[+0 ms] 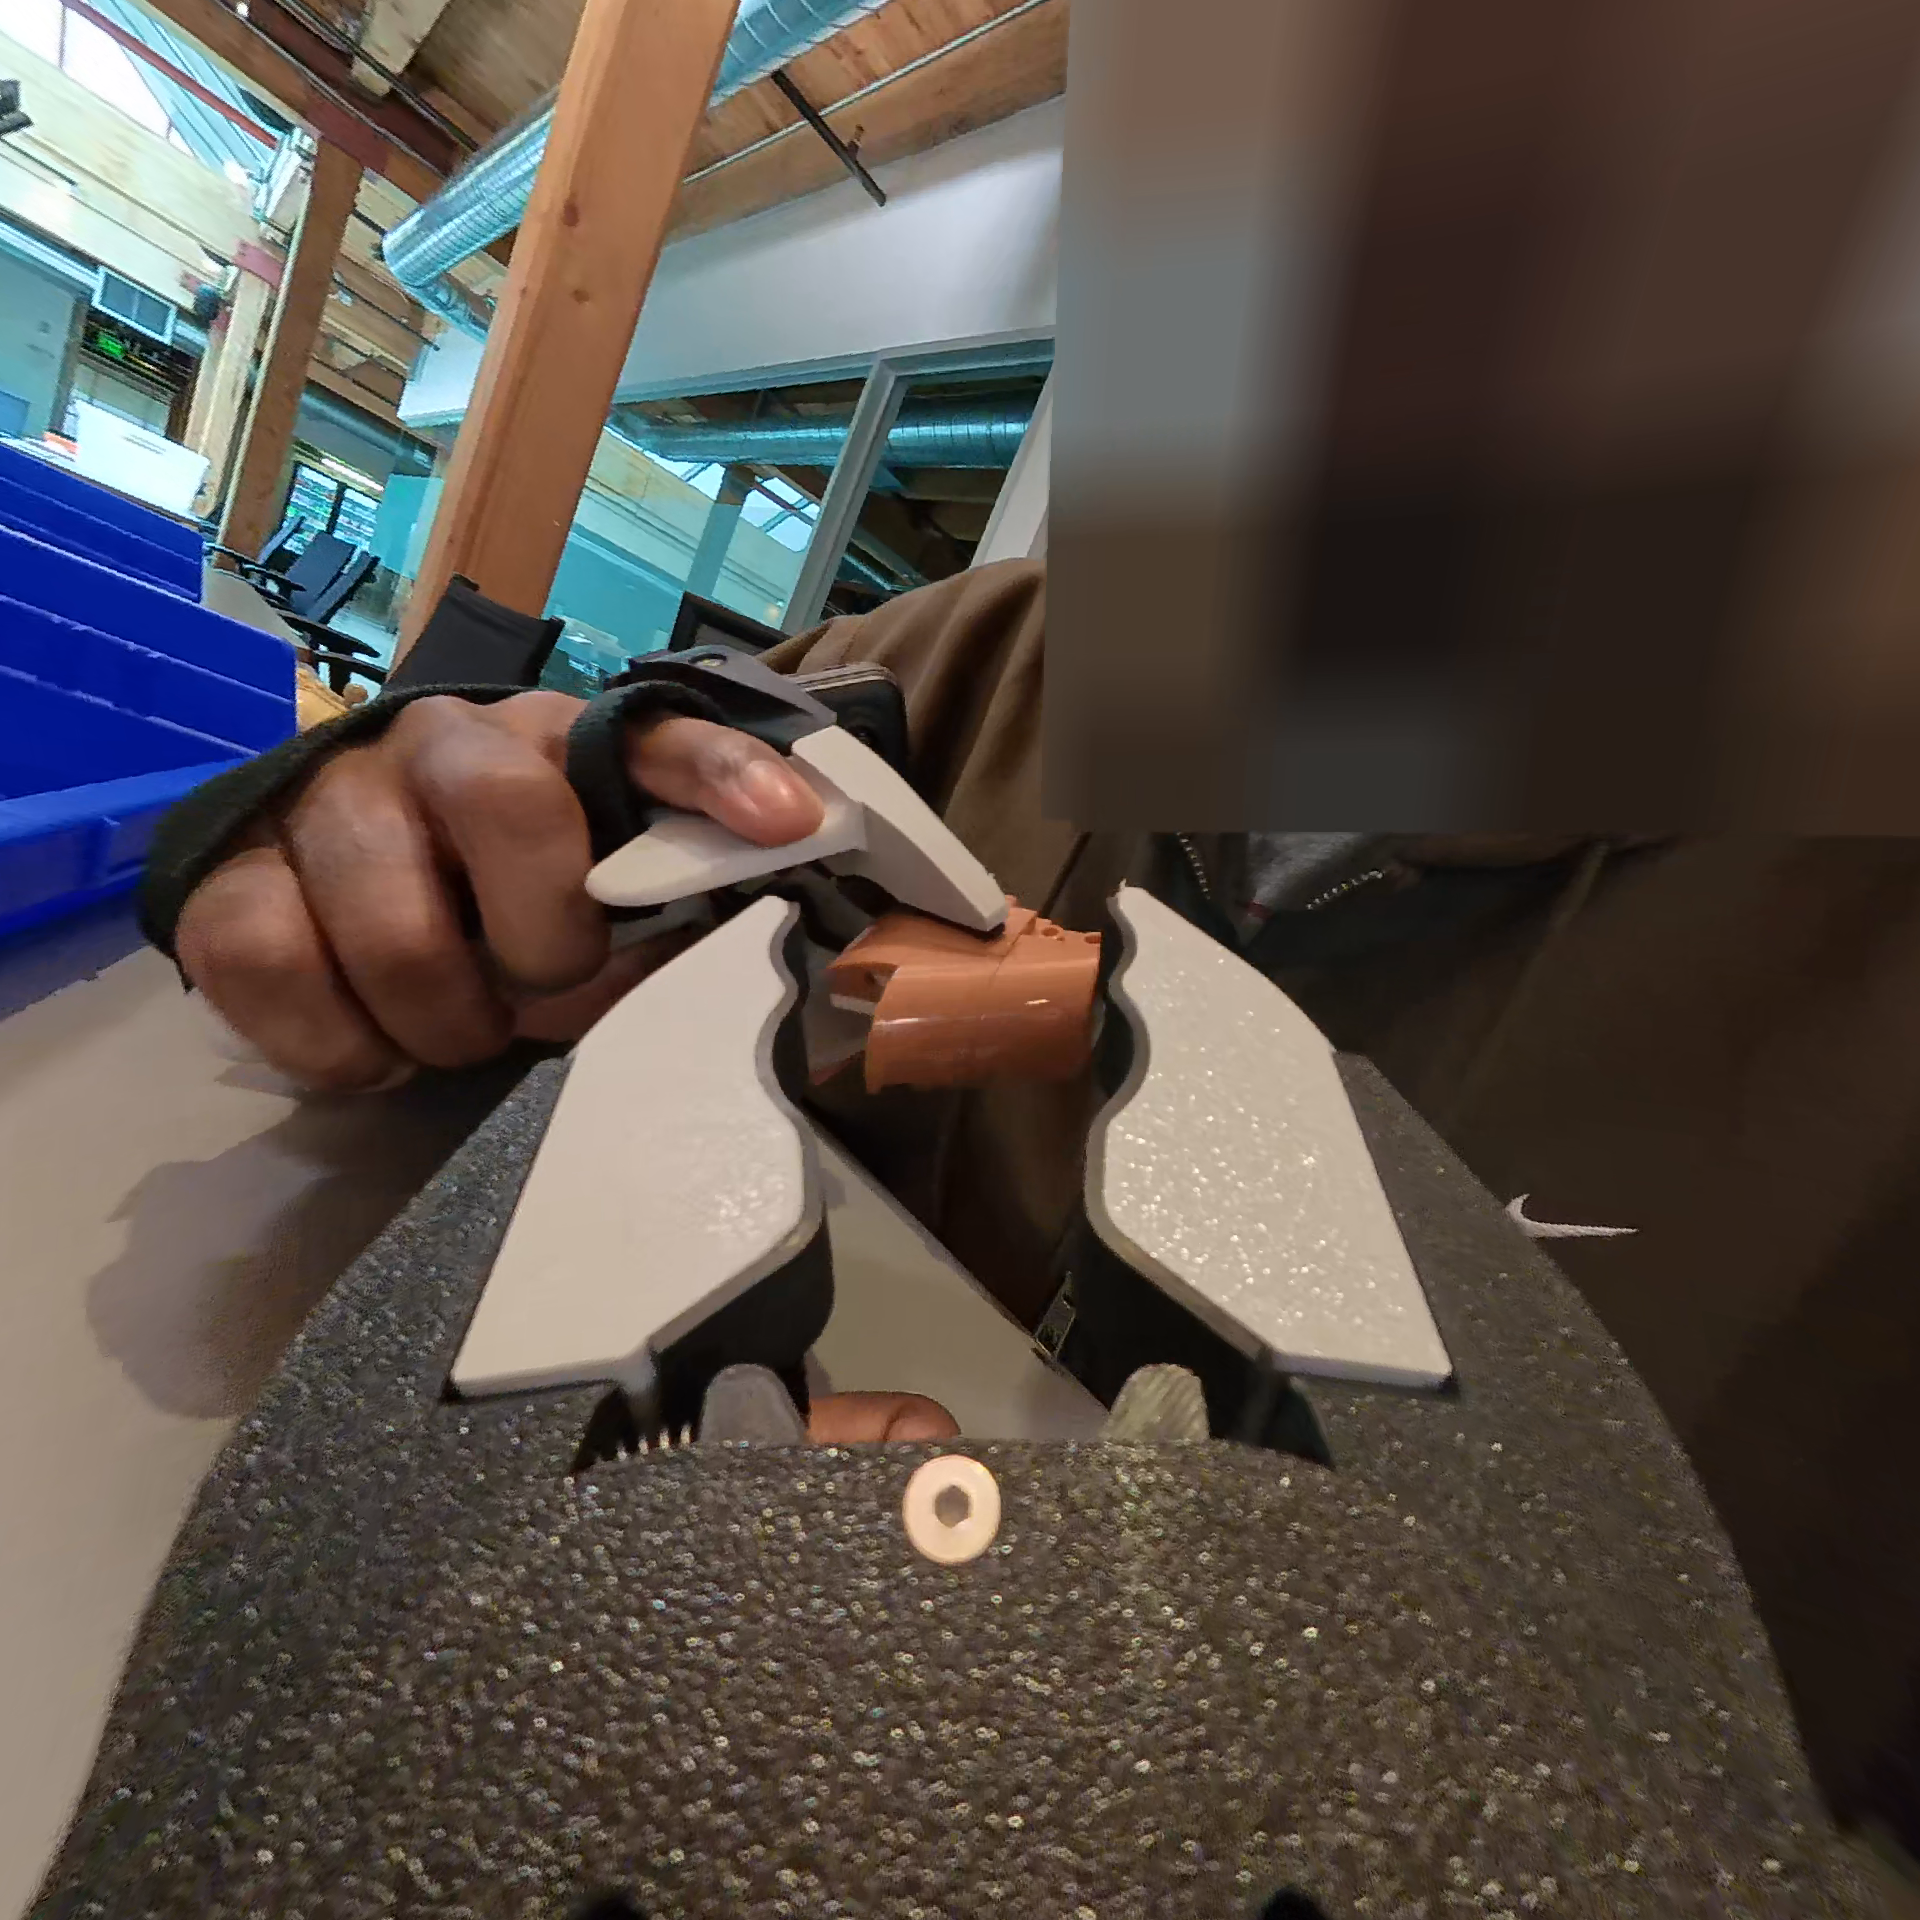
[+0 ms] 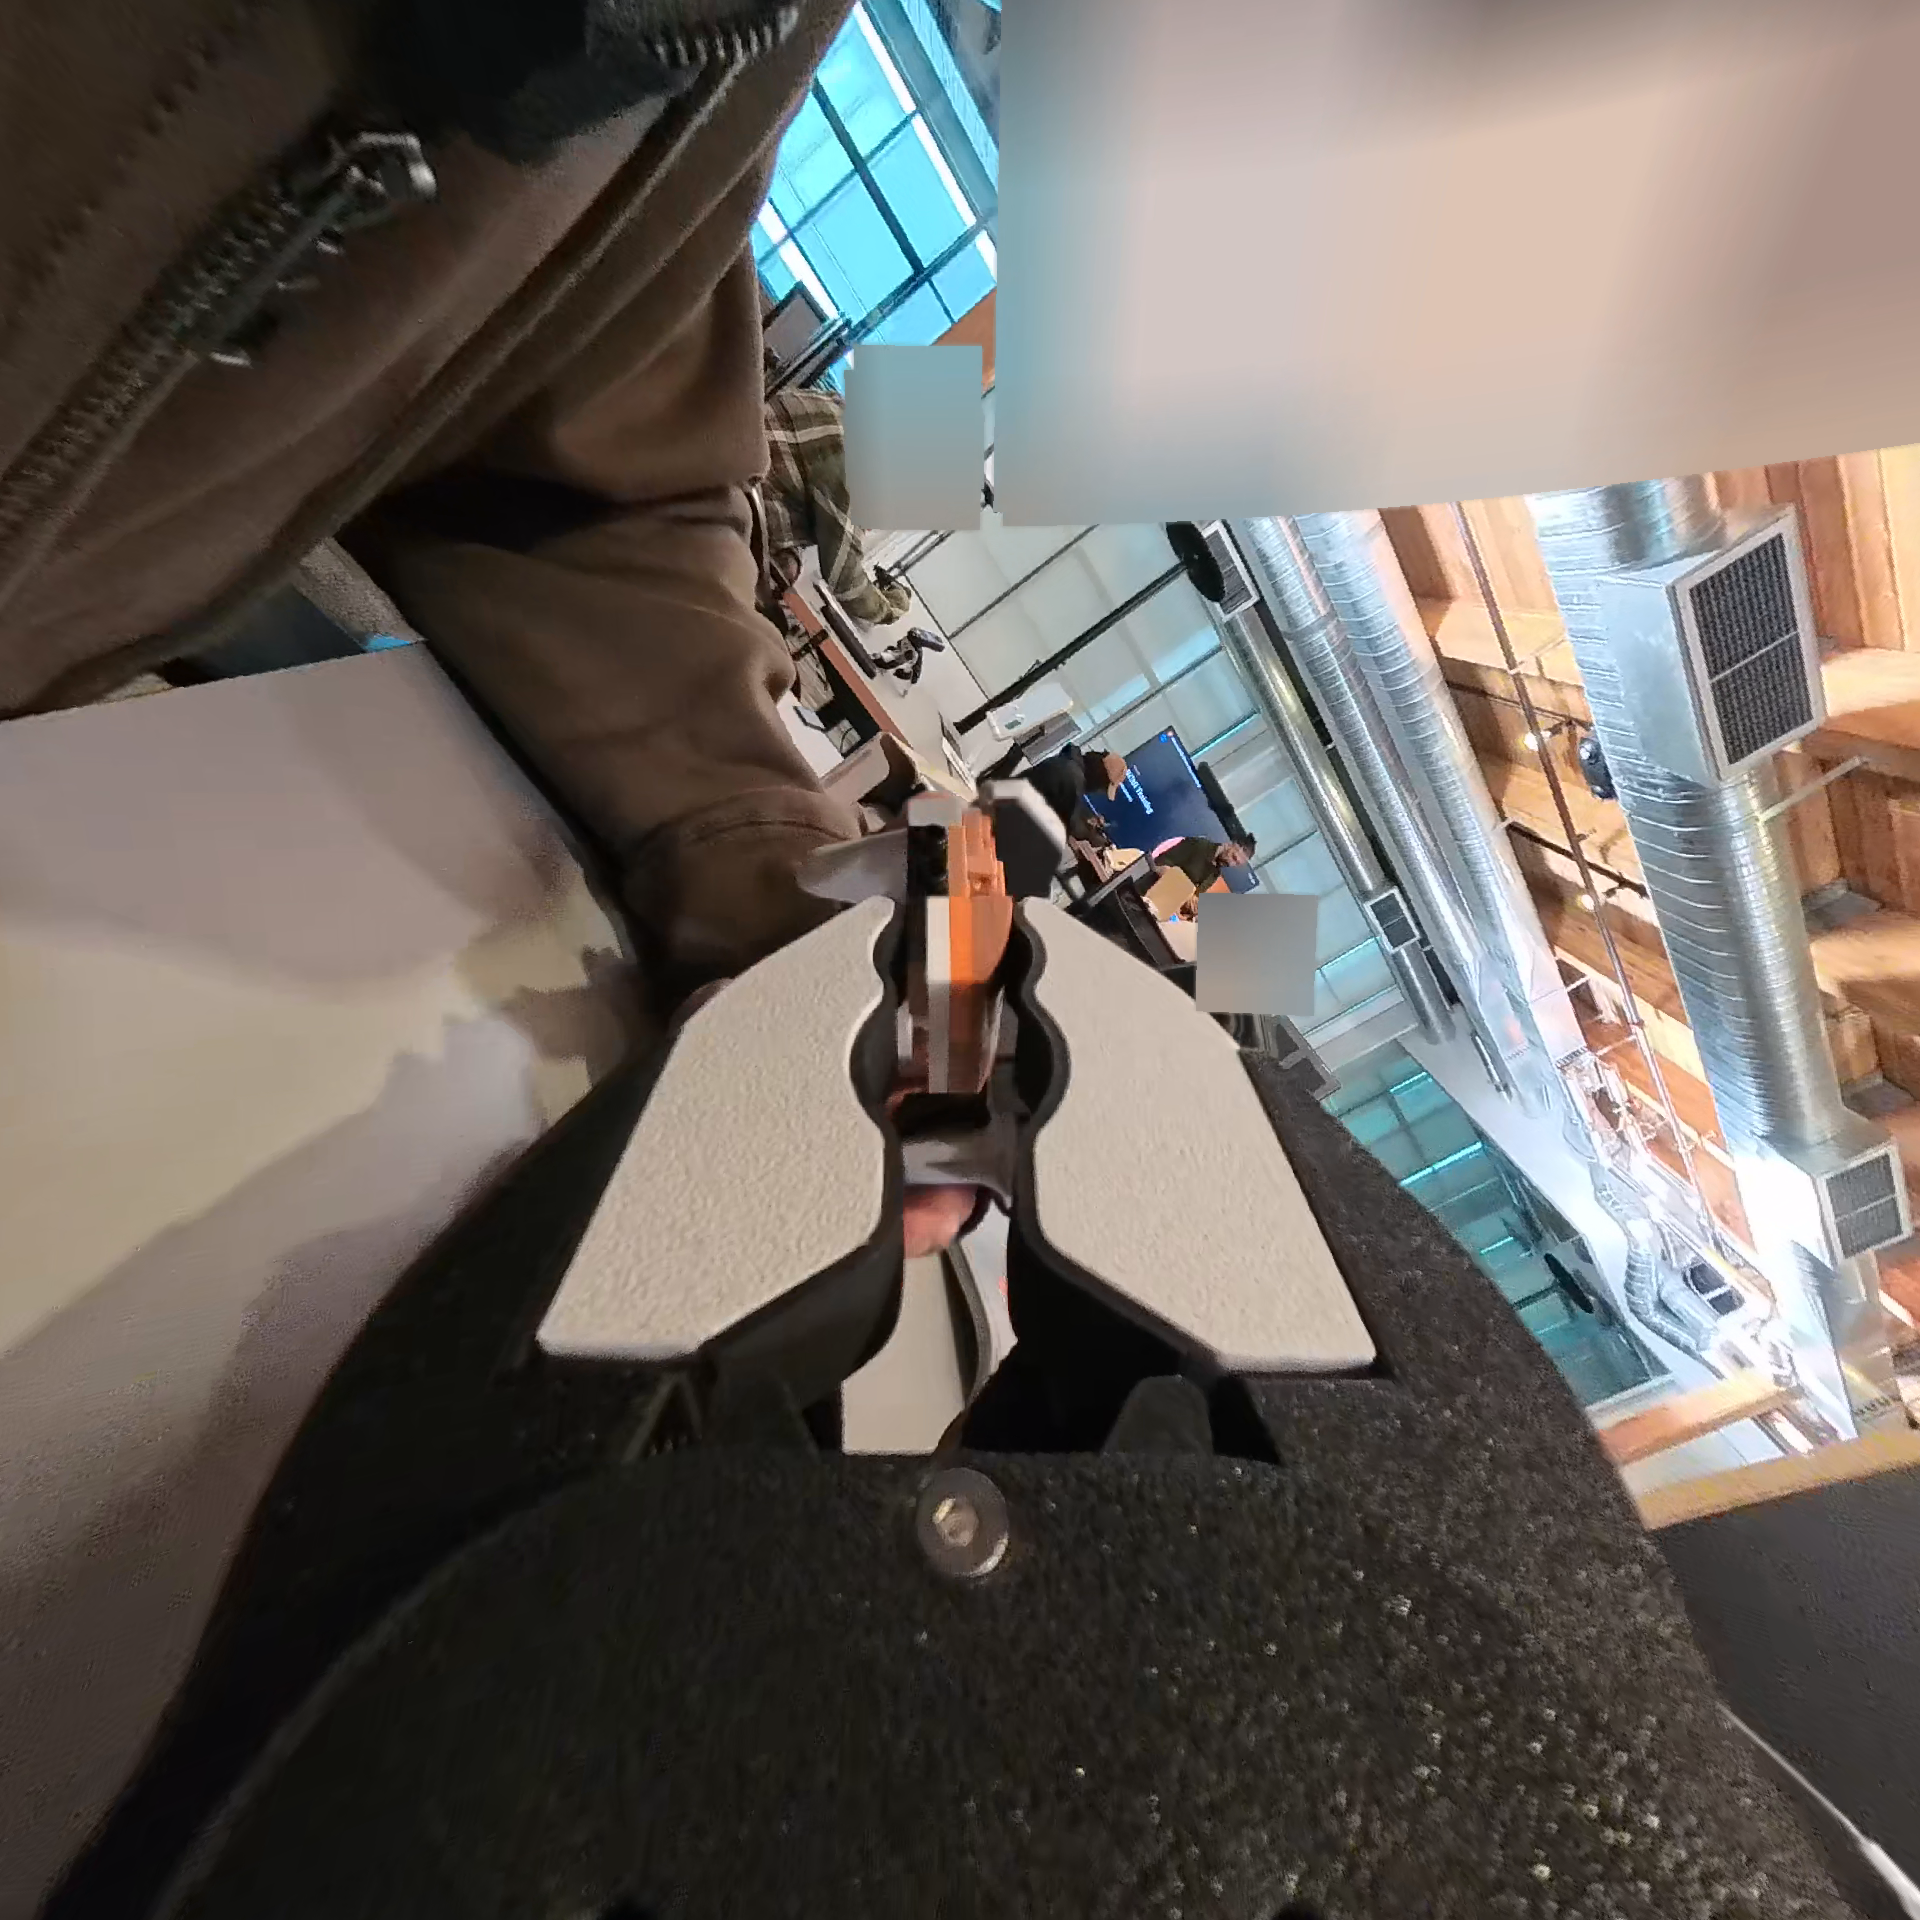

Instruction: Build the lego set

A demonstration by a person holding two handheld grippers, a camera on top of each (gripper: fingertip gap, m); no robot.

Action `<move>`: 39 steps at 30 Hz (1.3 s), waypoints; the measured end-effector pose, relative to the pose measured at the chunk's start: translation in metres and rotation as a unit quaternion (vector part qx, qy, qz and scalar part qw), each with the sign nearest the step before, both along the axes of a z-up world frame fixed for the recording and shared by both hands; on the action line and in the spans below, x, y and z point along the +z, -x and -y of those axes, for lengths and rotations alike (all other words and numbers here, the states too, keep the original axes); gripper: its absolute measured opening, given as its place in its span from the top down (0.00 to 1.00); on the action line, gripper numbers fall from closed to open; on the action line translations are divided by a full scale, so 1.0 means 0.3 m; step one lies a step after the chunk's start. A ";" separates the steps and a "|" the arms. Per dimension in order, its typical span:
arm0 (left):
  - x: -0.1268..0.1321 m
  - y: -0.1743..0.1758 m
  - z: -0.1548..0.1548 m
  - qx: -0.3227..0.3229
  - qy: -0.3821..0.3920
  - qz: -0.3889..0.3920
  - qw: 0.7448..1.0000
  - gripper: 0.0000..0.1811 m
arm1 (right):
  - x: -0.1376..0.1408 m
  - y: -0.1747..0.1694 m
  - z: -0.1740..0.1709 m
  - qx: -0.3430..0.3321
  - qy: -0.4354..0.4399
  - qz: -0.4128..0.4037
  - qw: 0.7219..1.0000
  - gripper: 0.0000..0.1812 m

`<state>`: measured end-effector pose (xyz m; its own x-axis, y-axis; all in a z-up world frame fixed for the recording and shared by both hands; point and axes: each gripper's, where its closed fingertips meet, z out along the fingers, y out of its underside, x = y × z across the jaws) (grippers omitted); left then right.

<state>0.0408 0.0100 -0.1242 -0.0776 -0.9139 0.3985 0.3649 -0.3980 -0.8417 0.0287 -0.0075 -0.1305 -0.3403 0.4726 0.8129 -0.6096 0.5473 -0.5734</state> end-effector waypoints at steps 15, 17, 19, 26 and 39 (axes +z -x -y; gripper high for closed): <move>0.005 -0.002 0.013 -0.019 -0.002 0.013 1.000 0.70 | 0.008 0.010 -0.013 0.012 0.040 0.015 0.999 0.90; 0.002 -0.011 0.017 -0.027 0.001 0.010 1.000 0.70 | 0.008 0.006 -0.004 0.016 0.040 0.016 0.999 0.90; -0.001 -0.022 0.023 -0.034 -0.001 0.007 0.999 0.69 | 0.006 0.001 0.004 0.020 0.037 0.015 0.999 0.90; -0.007 -0.034 0.036 -0.037 -0.011 -0.009 0.999 0.71 | 0.000 -0.011 0.015 0.023 0.033 0.013 0.999 0.90; 0.002 0.019 -0.026 0.010 0.022 0.009 1.000 0.75 | -0.016 0.004 -0.043 -0.020 0.012 -0.005 1.000 0.89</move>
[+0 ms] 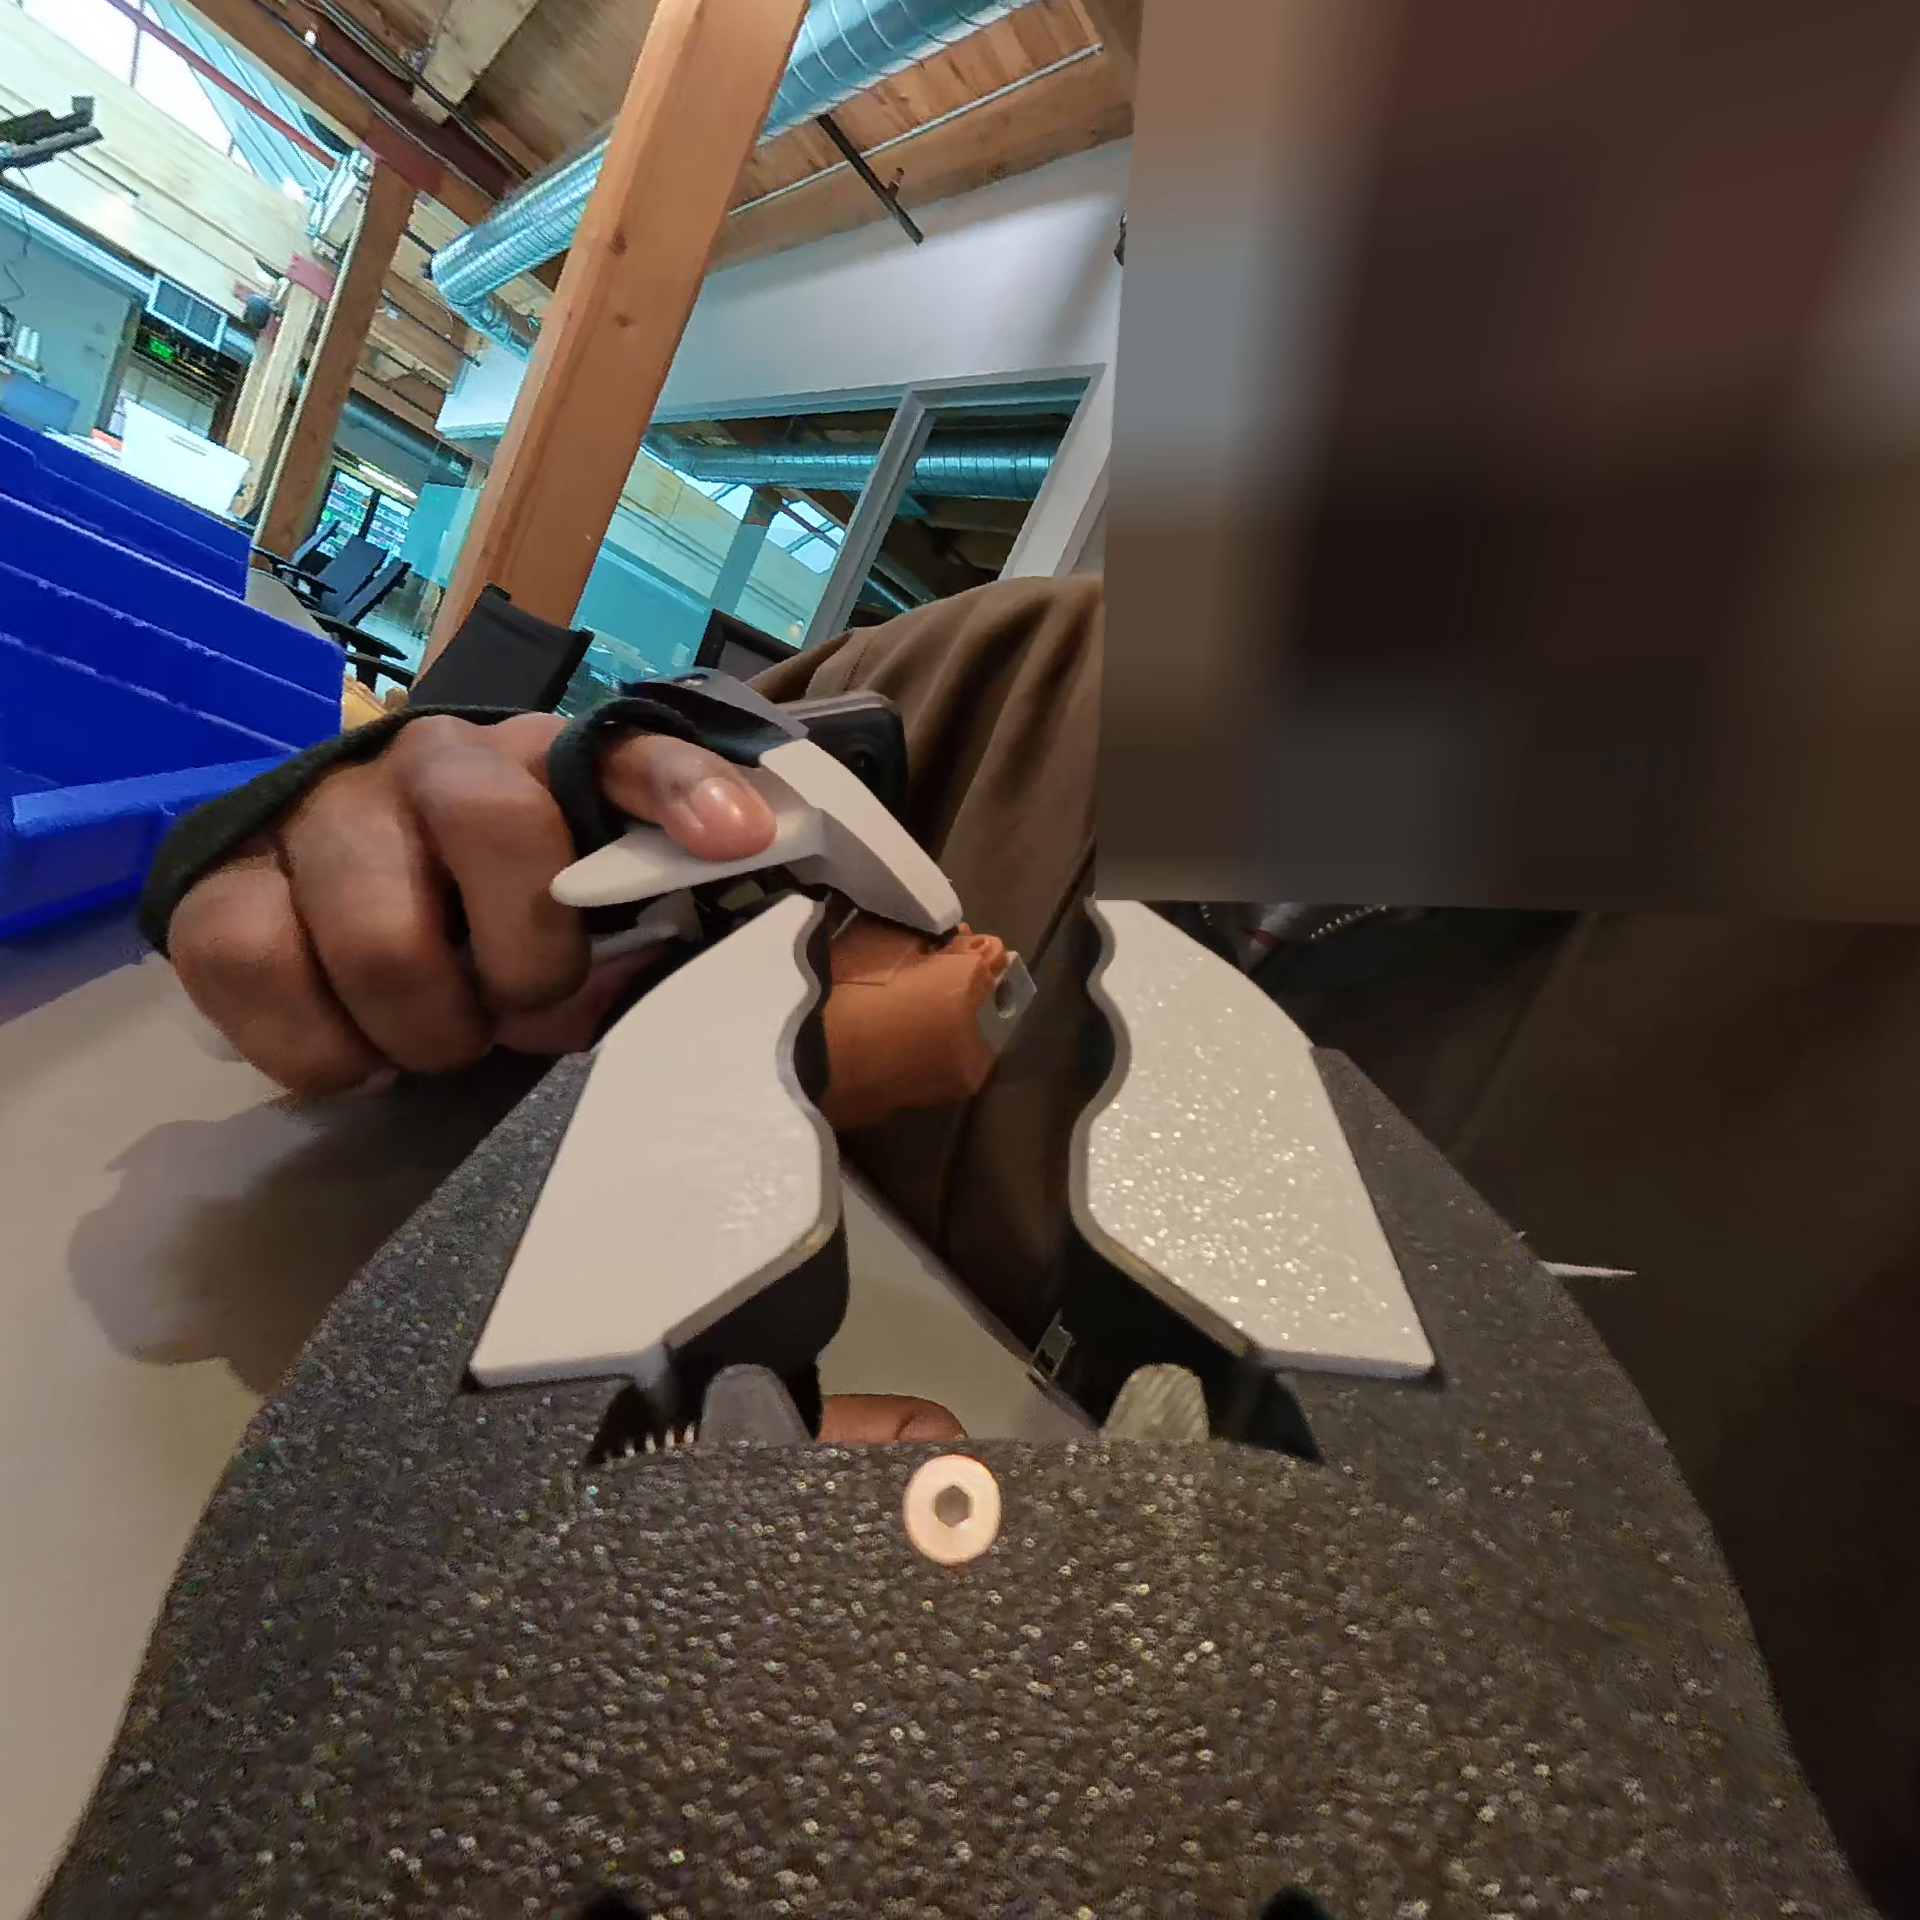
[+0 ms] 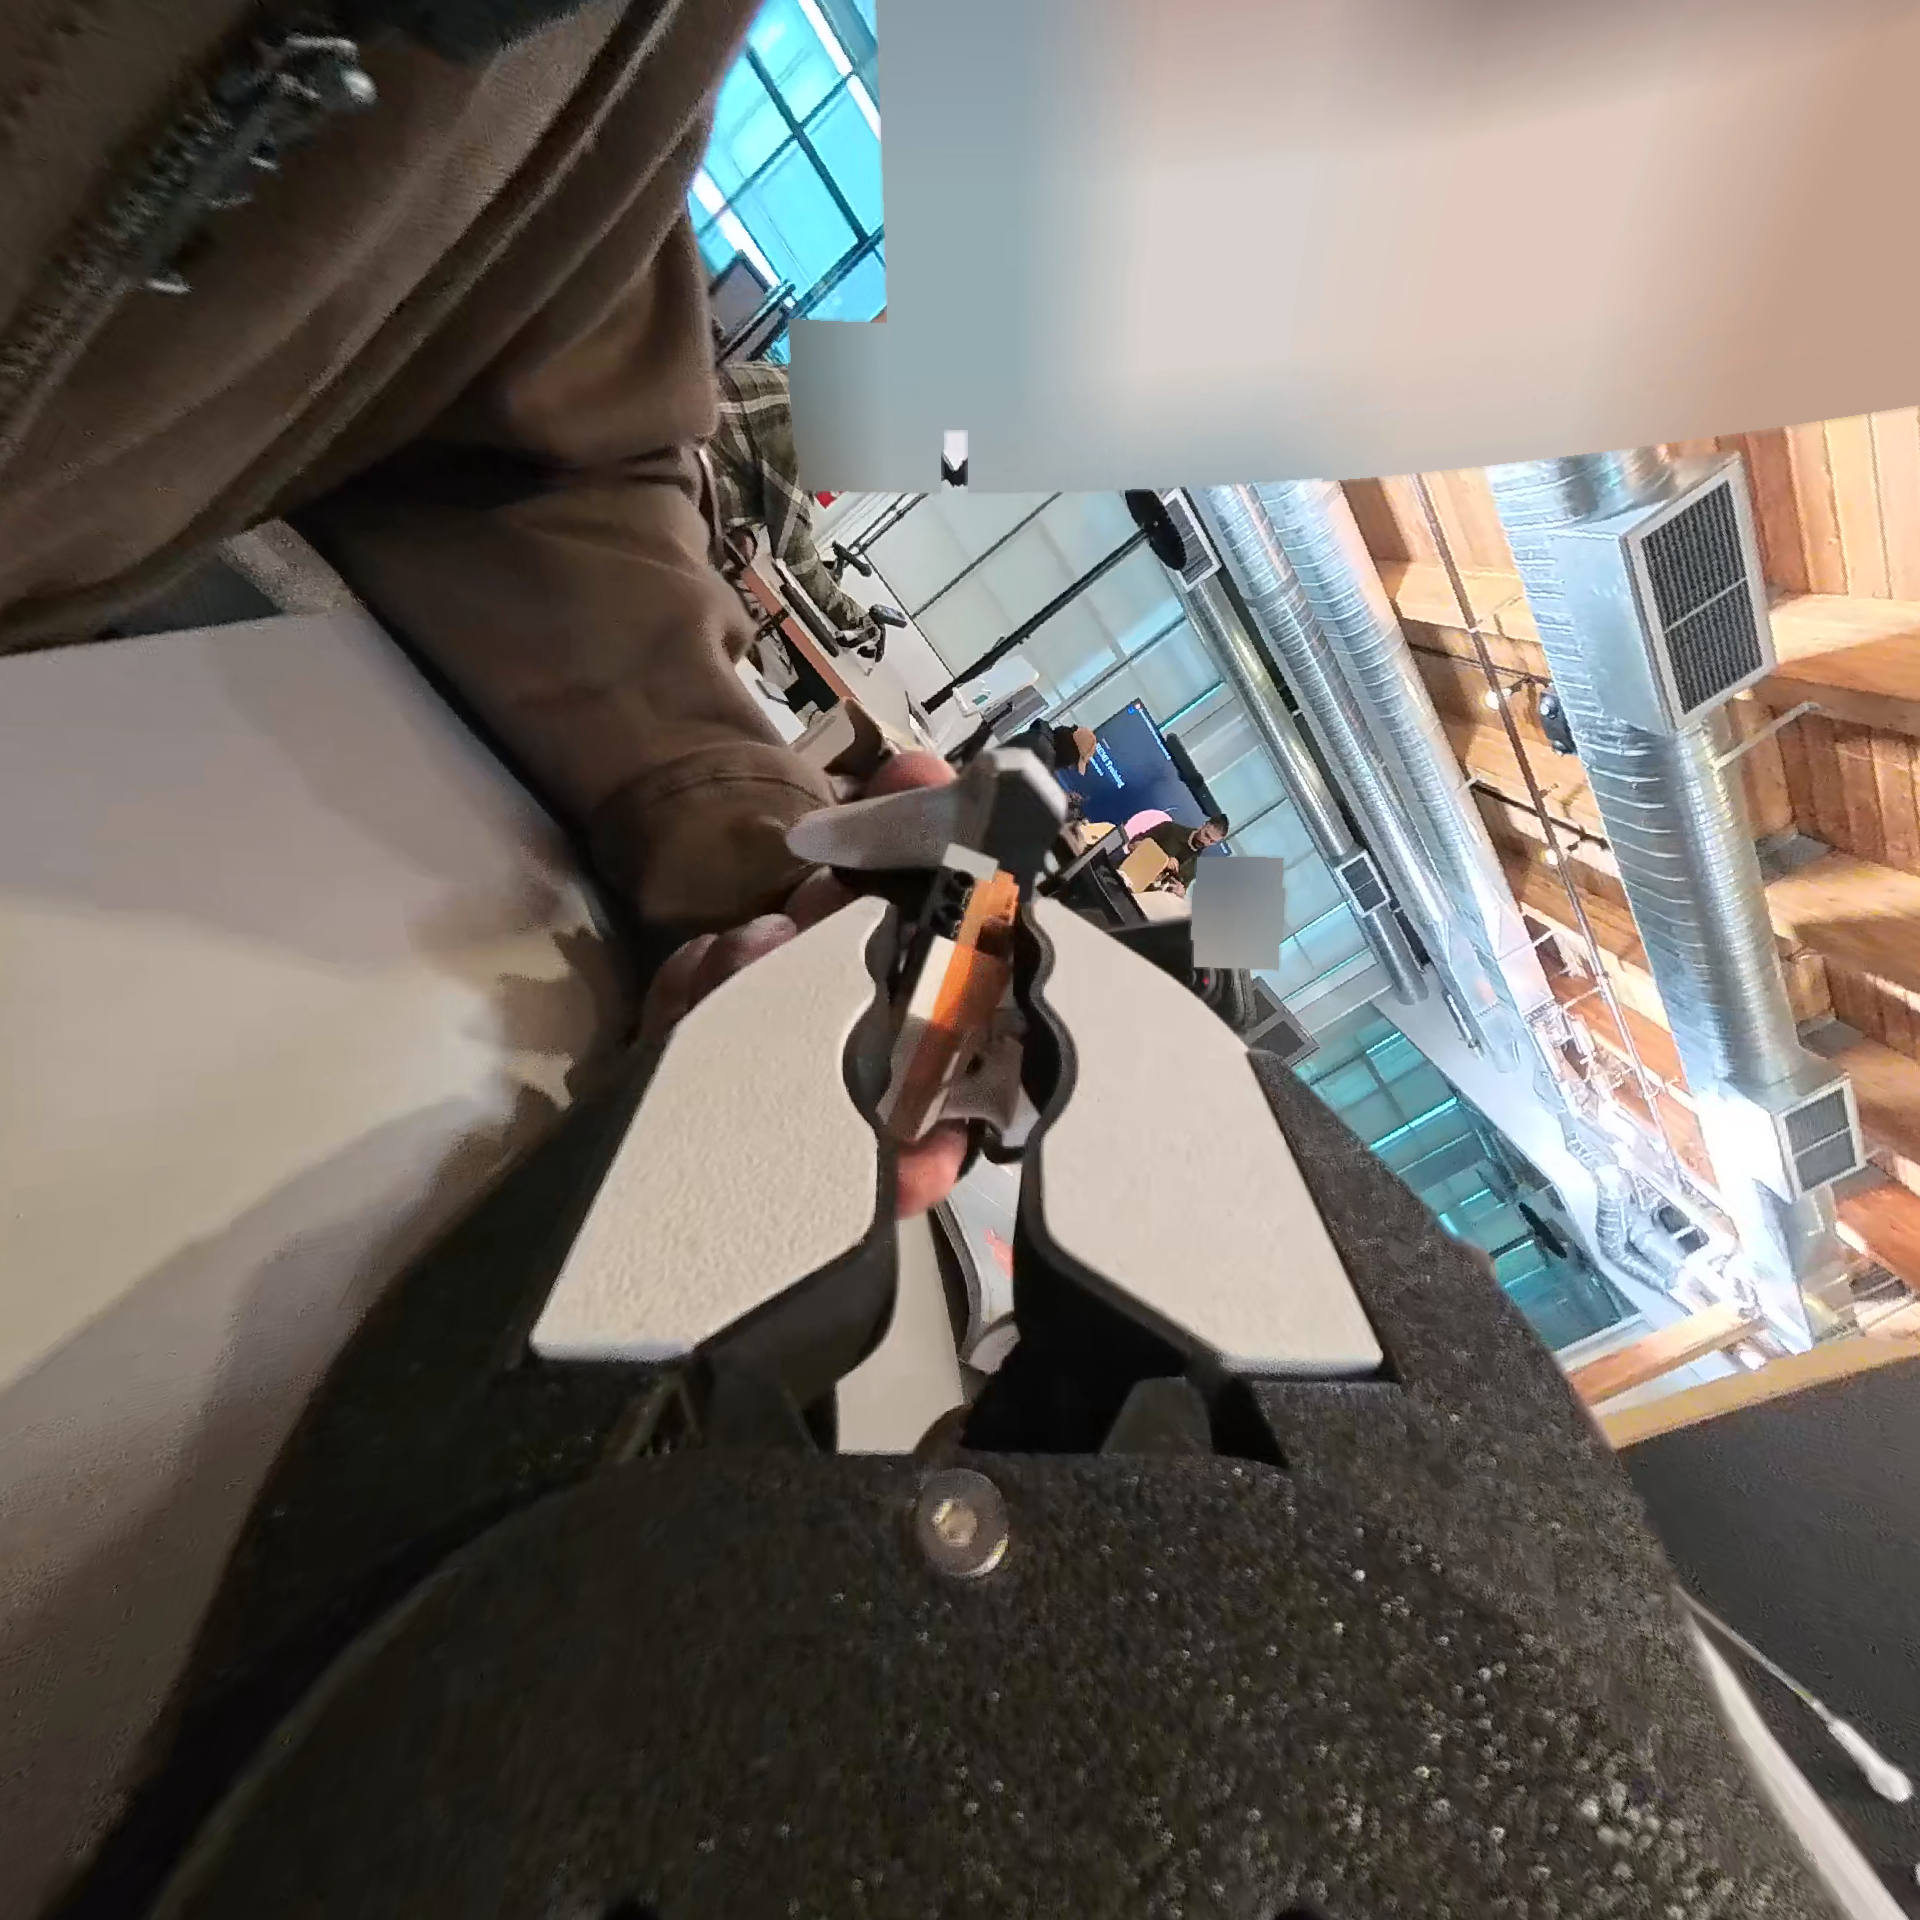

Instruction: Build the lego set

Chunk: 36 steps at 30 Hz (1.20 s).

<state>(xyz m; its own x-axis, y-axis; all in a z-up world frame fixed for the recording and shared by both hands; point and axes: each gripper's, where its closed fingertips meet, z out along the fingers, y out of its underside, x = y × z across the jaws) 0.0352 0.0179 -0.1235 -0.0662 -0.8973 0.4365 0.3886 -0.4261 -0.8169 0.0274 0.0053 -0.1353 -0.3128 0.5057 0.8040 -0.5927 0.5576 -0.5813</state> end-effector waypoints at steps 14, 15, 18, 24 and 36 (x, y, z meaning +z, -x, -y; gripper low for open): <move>-0.075 -0.102 0.104 -0.138 -0.019 -0.105 0.985 0.63 | -0.048 -0.094 0.125 0.043 -0.152 -0.089 0.983 0.89; -0.082 -0.109 0.112 -0.145 -0.022 -0.114 0.983 0.63 | -0.045 -0.097 0.130 0.044 -0.153 -0.092 0.983 0.89; -0.095 -0.129 0.133 -0.164 -0.034 -0.133 0.977 0.63 | -0.036 -0.105 0.141 0.047 -0.155 -0.103 0.982 0.89; -0.092 -0.161 0.158 -0.184 -0.048 -0.129 0.973 0.68 | -0.040 -0.102 0.145 0.042 -0.164 -0.115 0.979 0.89; -0.112 -0.059 -0.008 0.045 -0.088 -0.200 0.975 0.68 | -0.060 0.008 -0.035 -0.093 -0.148 -0.085 0.981 0.78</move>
